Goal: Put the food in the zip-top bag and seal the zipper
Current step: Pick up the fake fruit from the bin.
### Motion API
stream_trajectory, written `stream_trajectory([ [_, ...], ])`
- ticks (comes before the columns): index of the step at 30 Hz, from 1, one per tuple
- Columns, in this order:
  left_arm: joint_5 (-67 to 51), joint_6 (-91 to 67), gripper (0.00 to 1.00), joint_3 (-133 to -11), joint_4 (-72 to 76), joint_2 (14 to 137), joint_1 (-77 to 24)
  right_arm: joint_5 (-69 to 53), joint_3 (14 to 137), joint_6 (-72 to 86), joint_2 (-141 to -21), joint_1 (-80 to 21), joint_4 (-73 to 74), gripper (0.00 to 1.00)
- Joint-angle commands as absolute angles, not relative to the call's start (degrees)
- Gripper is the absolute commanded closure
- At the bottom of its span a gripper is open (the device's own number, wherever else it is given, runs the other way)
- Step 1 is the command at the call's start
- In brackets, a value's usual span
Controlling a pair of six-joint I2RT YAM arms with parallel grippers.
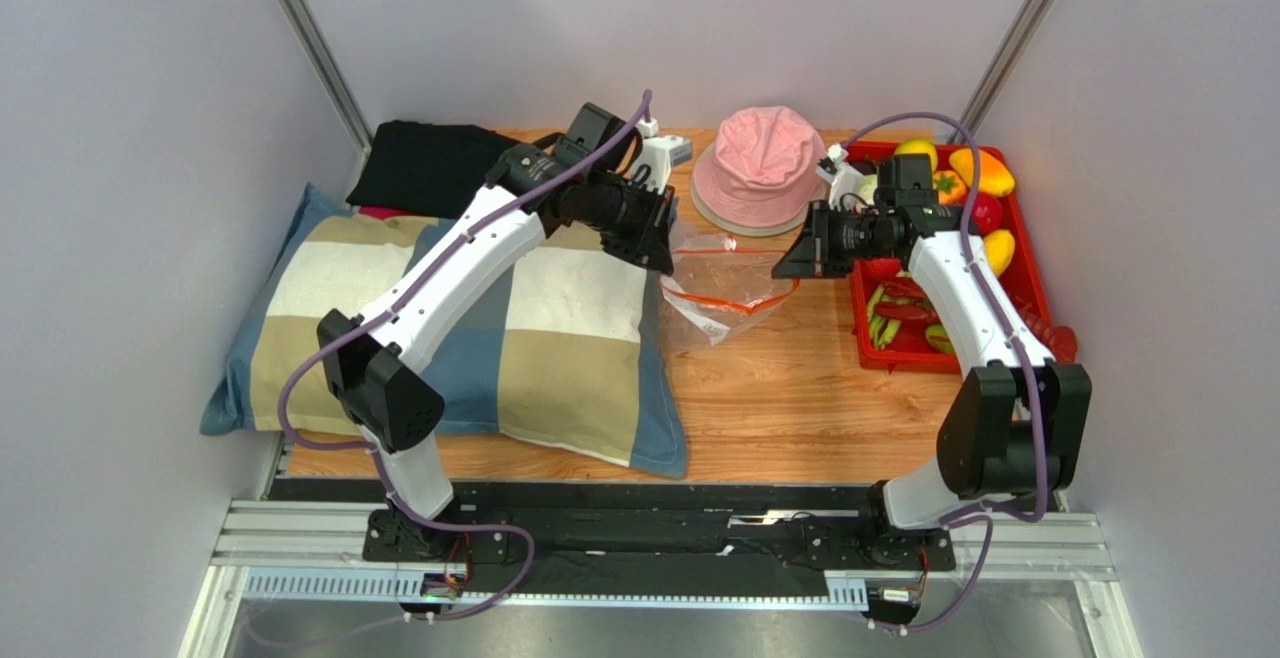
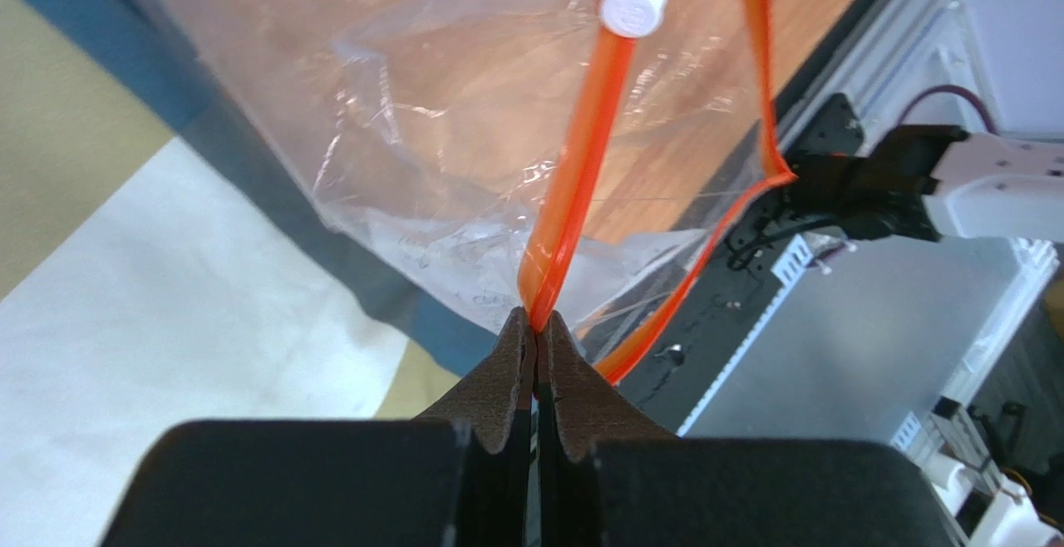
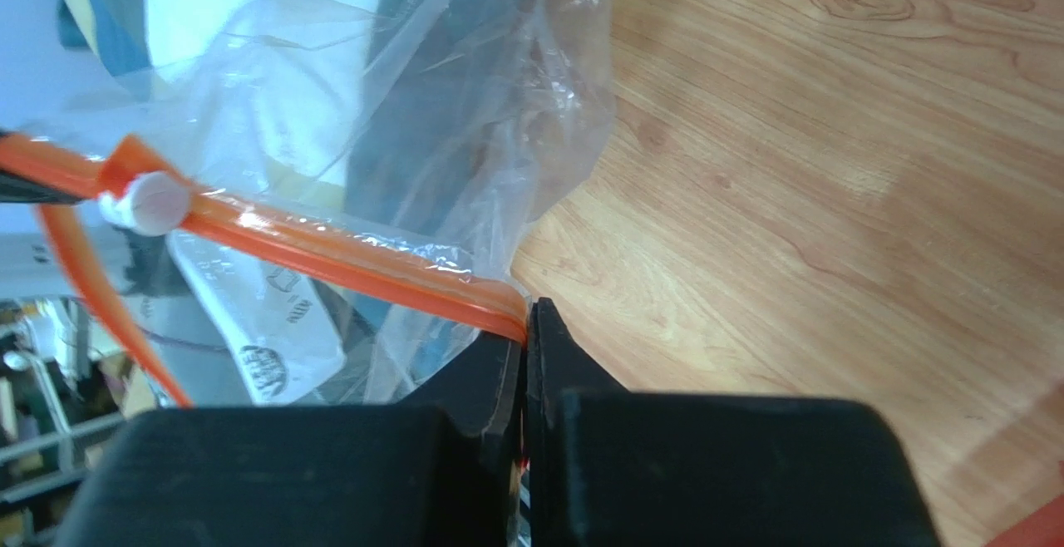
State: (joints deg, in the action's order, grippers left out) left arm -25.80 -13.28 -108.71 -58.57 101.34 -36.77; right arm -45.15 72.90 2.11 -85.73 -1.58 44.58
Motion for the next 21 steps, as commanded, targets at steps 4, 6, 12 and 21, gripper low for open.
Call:
stream_trajectory([
  [4,-30.0,-17.7,1.00,-115.8,-58.3,109.7,-37.4,-42.0,82.0,-13.5,-95.3,-1.8,54.7,0.80],
  [6,-30.0,-19.3,1.00,-117.8,-57.8,113.5,-37.4,-41.5,83.9,-14.1,-95.9,-1.9,55.9,0.67],
  [12,-26.2,-24.2,1.00,-119.9,-57.6,118.0,-37.5,-38.1,86.6,-13.6,-93.9,-0.7,57.2,0.39],
  [21,-25.8,-26.7,1.00,-120.4,-53.2,120.8,-37.4,-34.6,95.6,-14.1,-93.7,9.0,64.2,0.29],
])
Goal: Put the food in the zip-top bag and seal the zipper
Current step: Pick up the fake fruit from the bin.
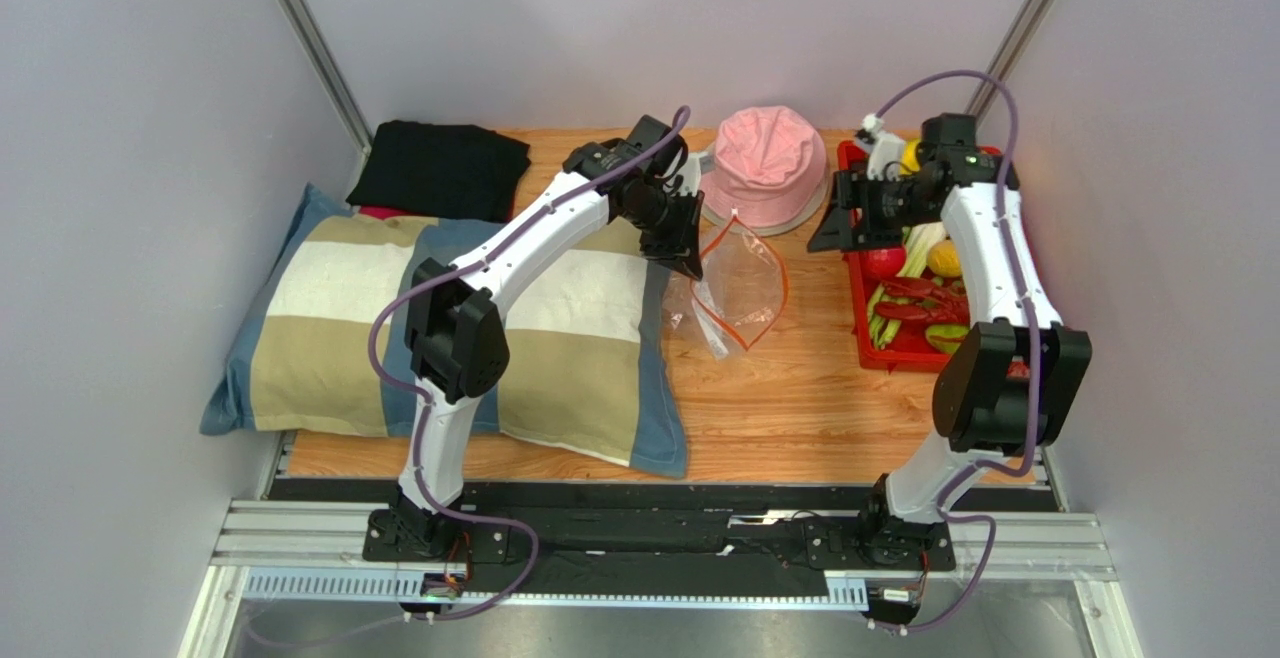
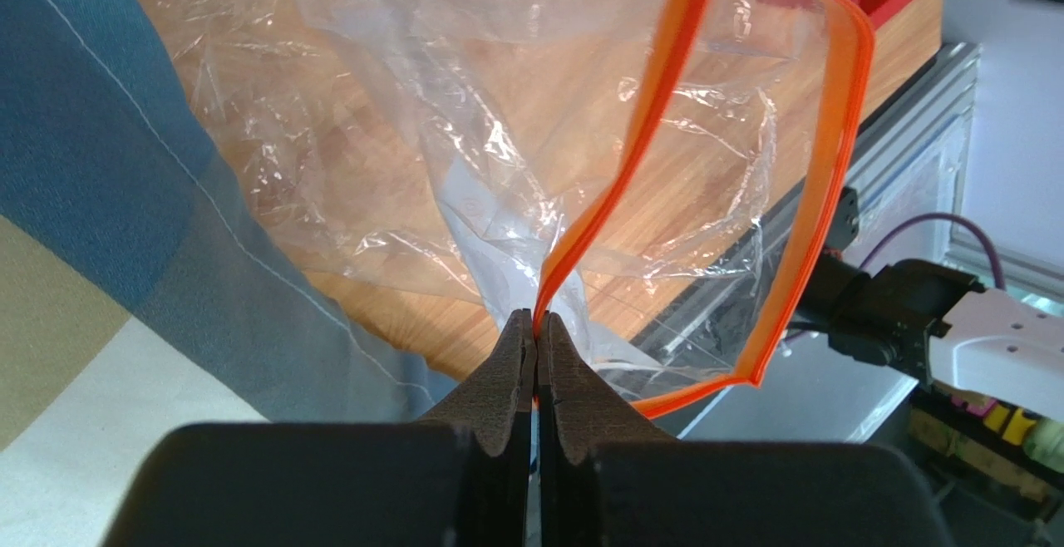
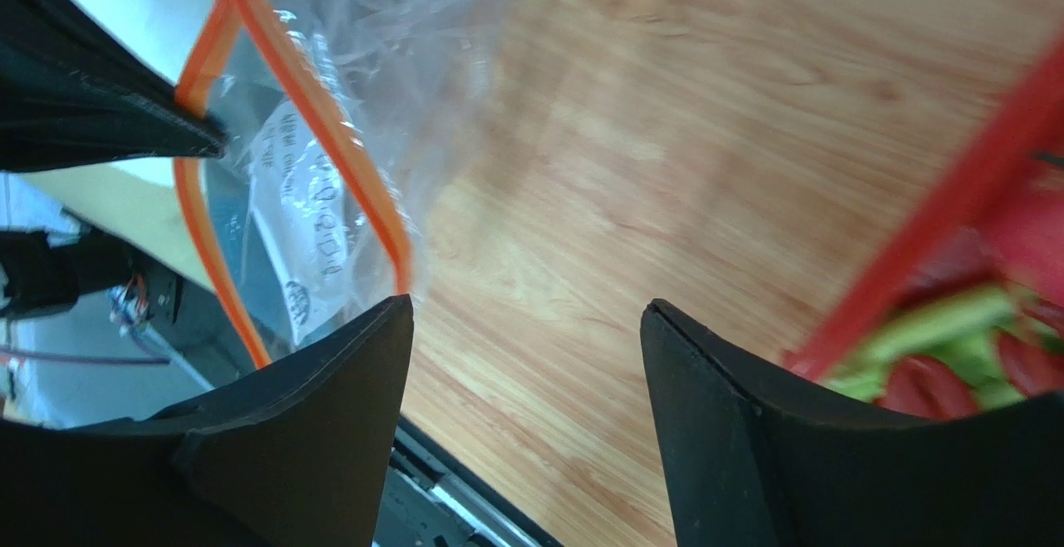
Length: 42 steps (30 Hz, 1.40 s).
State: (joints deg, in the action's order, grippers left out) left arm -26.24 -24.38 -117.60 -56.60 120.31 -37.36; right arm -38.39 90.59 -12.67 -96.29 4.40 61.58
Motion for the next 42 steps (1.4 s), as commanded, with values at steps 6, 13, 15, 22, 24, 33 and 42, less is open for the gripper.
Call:
stream_trajectory([
  [6,-24.7,-27.5,1.00,-120.7,-51.7,121.5,-37.5,-20.2,99.4,-15.7,-97.9,15.6,63.5,0.27],
  [13,-24.7,-28.2,1.00,-119.6,-50.4,121.6,-37.4,-14.0,105.7,-11.4,-107.0,16.2,61.7,0.27],
  [15,-24.5,-28.1,1.00,-119.4,-50.4,121.5,-37.4,-13.7,107.9,-10.1,-110.1,16.2,61.1,0.27],
  [22,-23.4,-27.7,1.00,-118.1,-50.2,121.1,-37.4,-16.7,108.2,-7.6,-116.1,16.1,60.4,0.20],
  [24,-23.3,-27.7,1.00,-117.8,-50.2,120.9,-37.4,-17.5,107.7,-7.0,-116.9,16.1,59.8,0.20],
  [33,-22.9,-27.6,1.00,-116.7,-49.9,120.4,-37.4,-18.8,108.0,-5.9,-121.5,16.2,57.5,0.20],
  [42,-22.5,-27.2,1.00,-116.1,-49.9,120.0,-37.3,-21.1,107.1,-6.6,-119.0,16.3,57.6,0.40],
])
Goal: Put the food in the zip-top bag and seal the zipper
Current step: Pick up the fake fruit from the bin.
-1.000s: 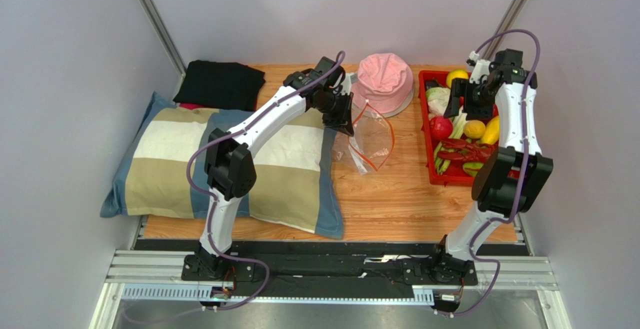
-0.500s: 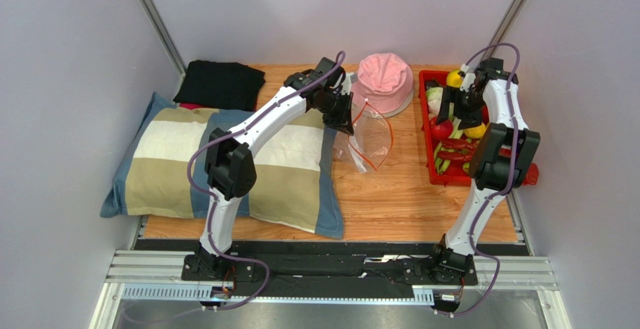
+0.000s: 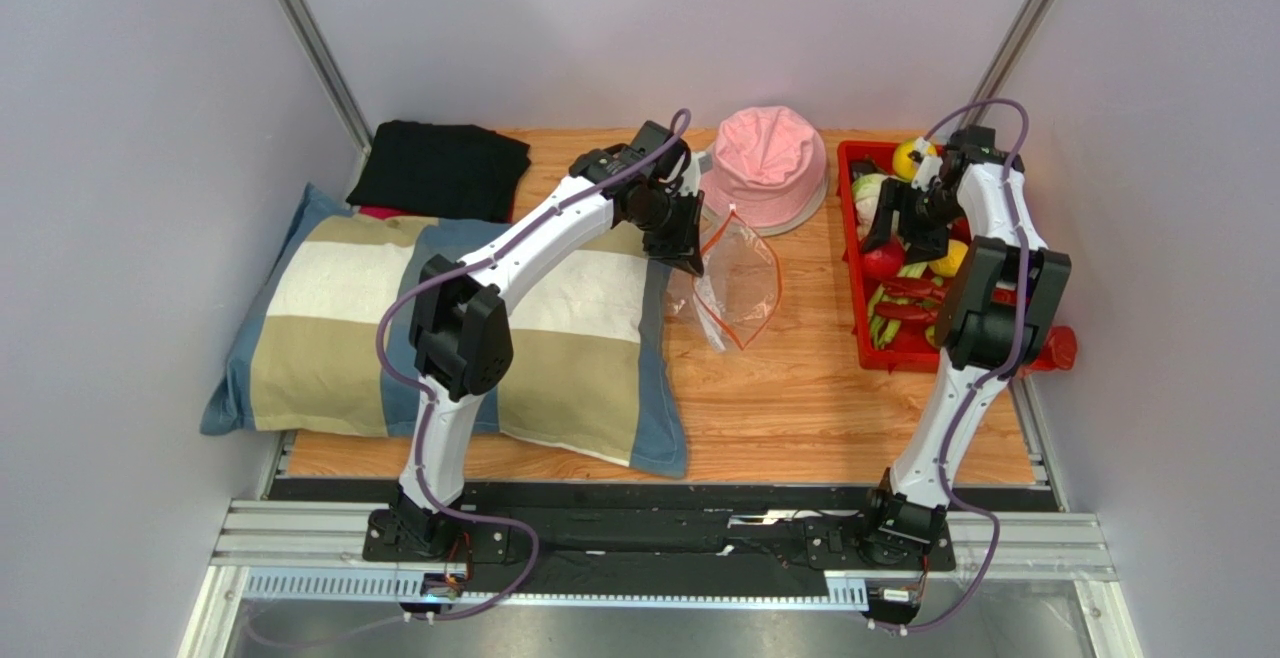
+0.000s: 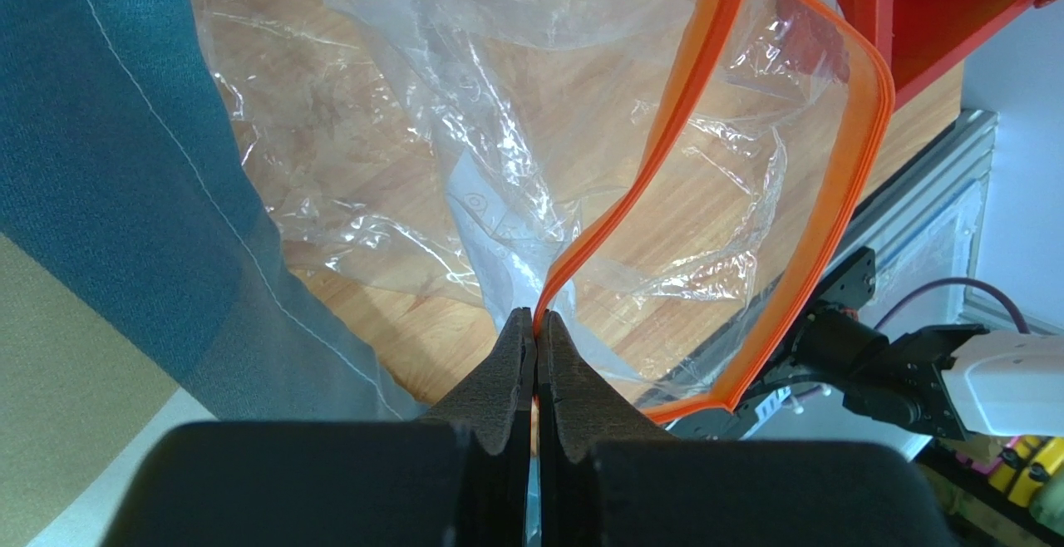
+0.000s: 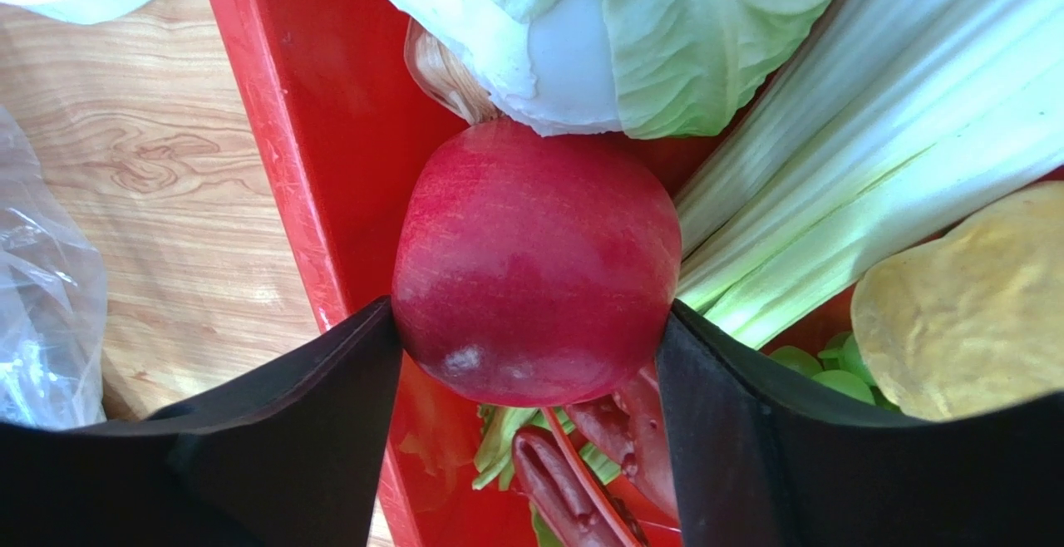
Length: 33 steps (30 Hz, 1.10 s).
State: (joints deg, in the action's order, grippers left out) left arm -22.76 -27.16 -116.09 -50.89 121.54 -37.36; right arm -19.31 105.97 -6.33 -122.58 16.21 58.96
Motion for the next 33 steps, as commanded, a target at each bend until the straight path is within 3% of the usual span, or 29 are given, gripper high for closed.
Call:
stream_trajectory([
  [1,-22.4,-27.2,1.00,-116.3,-50.1,119.9,-37.3,-21.5,106.1,-6.7,-117.5,16.6,57.6,0.50],
  [4,-22.6,-27.2,1.00,-117.6,-50.5,120.0,-37.3,-22.9,104.9,-7.0,-112.6,17.0,57.7,0.66],
  [7,-23.1,-27.2,1.00,-118.8,-51.4,120.6,-37.3,-23.6,104.5,-8.1,-108.2,17.1,58.6,0.71],
  [10,-23.5,-27.9,1.00,-119.4,-51.9,120.9,-37.3,-25.7,104.9,-9.2,-104.1,17.2,60.6,0.73],
  [16,-24.3,-30.0,1.00,-119.4,-51.4,121.0,-37.3,-48.4,100.1,-6.7,-93.1,15.0,60.6,0.74],
  [19,-25.1,-30.4,1.00,-119.4,-51.0,121.1,-37.4,-53.2,94.7,-4.2,-88.8,9.9,55.1,0.73],
  [25,-28.6,-31.1,1.00,-120.8,-51.1,121.3,-37.3,-49.4,91.0,-7.5,-83.3,-5.2,51.8,0.70],
  [33,-34.2,-34.0,1.00,-123.0,-51.1,117.8,-36.0,-36.9,85.3,-12.4,-85.2,-10.5,52.5,0.71],
])
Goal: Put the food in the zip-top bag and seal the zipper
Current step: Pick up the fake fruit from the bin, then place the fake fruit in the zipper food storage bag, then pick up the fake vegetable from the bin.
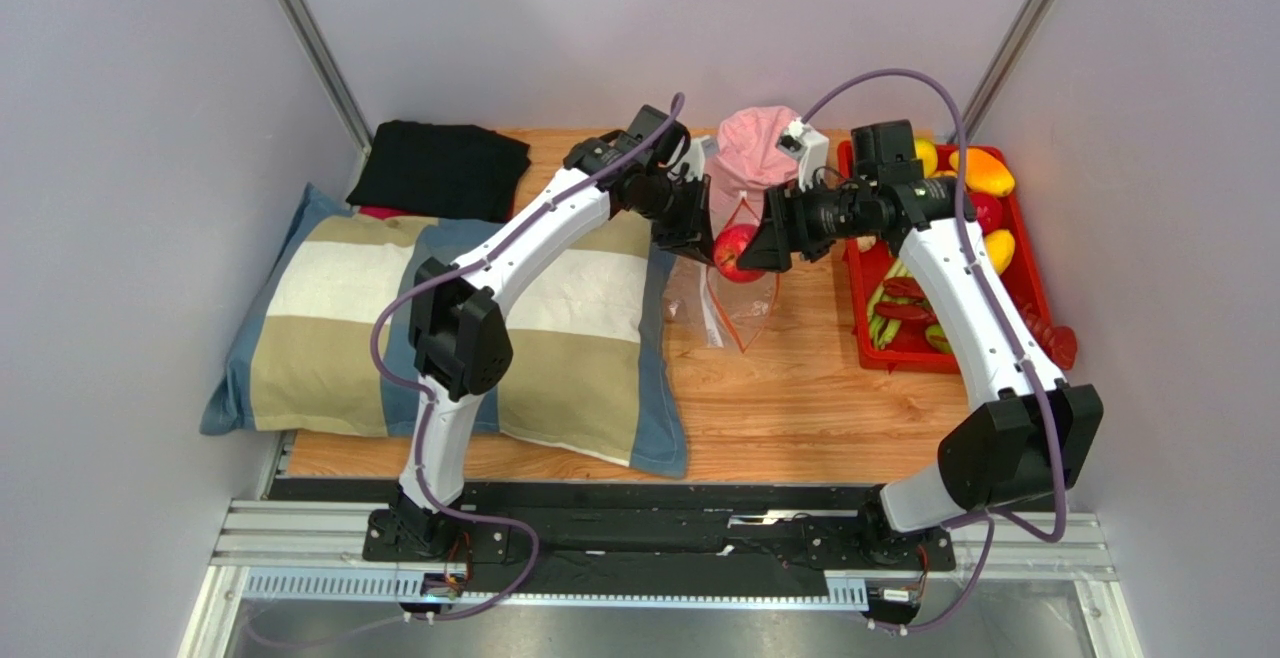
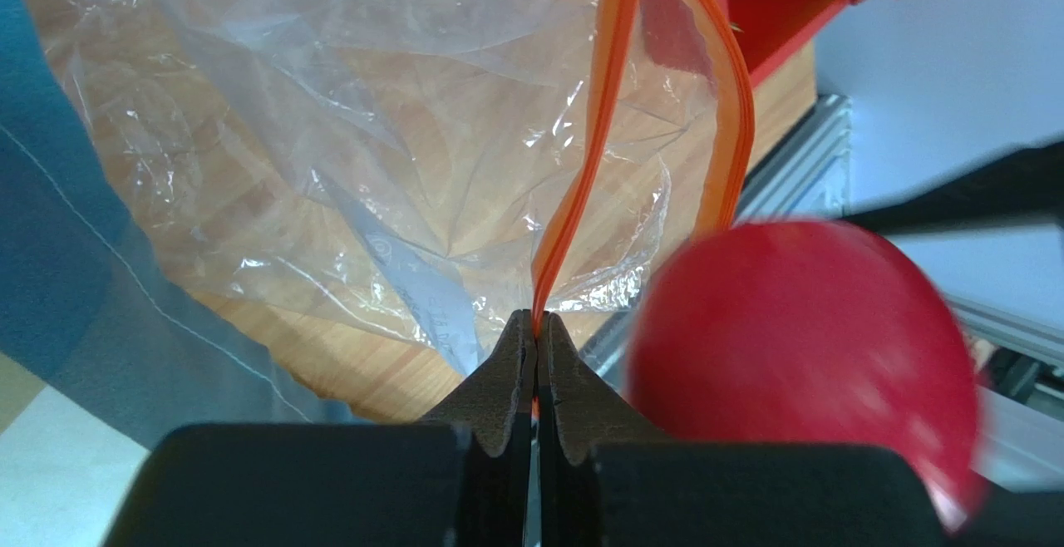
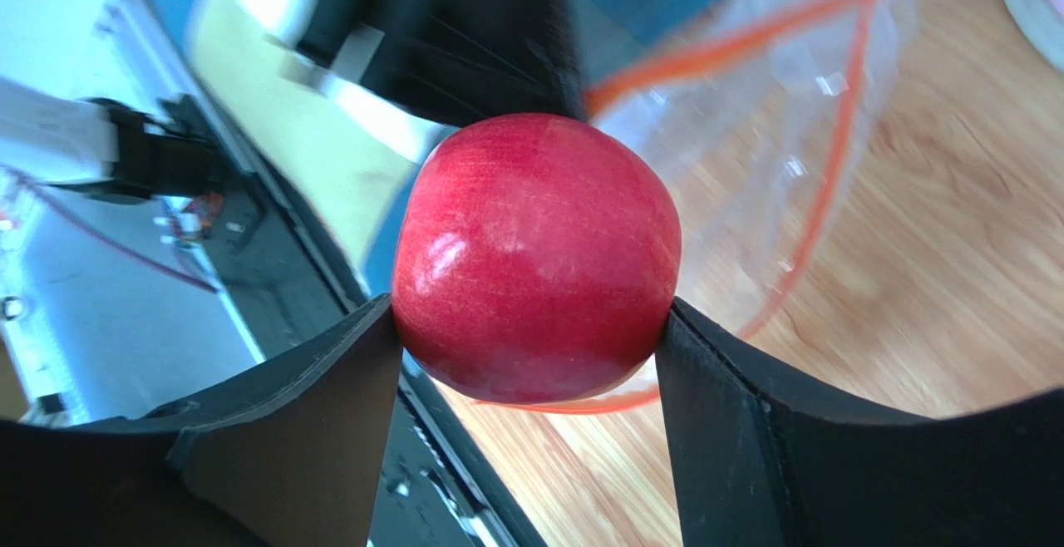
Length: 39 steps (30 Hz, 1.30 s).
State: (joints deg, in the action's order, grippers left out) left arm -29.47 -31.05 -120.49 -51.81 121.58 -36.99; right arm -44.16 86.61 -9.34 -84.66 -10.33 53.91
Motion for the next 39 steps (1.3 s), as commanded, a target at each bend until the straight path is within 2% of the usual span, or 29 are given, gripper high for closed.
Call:
stream_trajectory([
  [1,-35.2,-34.7,1.00,-122.5,-50.7,117.4,-35.7,-34.9,86.0,-12.9,-85.5,-10.8,52.9,0.71],
  [5,-42.3,-38.5,1.00,-120.4,-48.0,115.3,-33.9,-31.7,88.0,-15.6,-86.1,-10.9,55.0,0.70],
  [8,-48.1,-43.6,1.00,-118.4,-46.0,114.7,-32.6,-28.7,91.1,-18.3,-87.6,-11.5,58.1,0.63],
  [10,-51.3,-48.1,1.00,-114.7,-43.3,114.3,-32.0,-25.7,93.3,-20.5,-88.8,-12.2,61.3,0.47],
  [12,-52.9,-51.1,1.00,-113.0,-40.3,113.7,-31.8,-24.1,96.0,-21.4,-90.6,-12.4,64.1,0.24],
  [14,-52.0,-51.3,1.00,-111.5,-39.6,113.2,-31.7,-22.9,96.8,-22.8,-91.8,-12.4,65.5,0.18],
  [15,-52.1,-52.0,1.00,-110.9,-39.1,113.3,-31.6,-22.5,96.9,-23.2,-92.0,-12.5,66.4,0.09],
  [22,-54.6,-55.4,1.00,-110.6,-35.3,112.3,-31.4,-19.2,97.6,-26.7,-92.8,-12.3,70.6,0.04],
  [30,-53.1,-52.5,1.00,-111.5,-38.1,112.4,-31.1,-28.9,99.9,-23.5,-88.8,-8.1,71.9,0.08],
  [35,-50.5,-51.1,1.00,-111.0,-39.2,112.4,-30.8,-35.1,102.0,-18.2,-89.5,-0.5,70.4,0.09],
  [39,-49.5,-49.8,1.00,-112.8,-39.5,114.2,-30.8,-30.9,104.8,-15.2,-94.6,8.3,65.3,0.10],
])
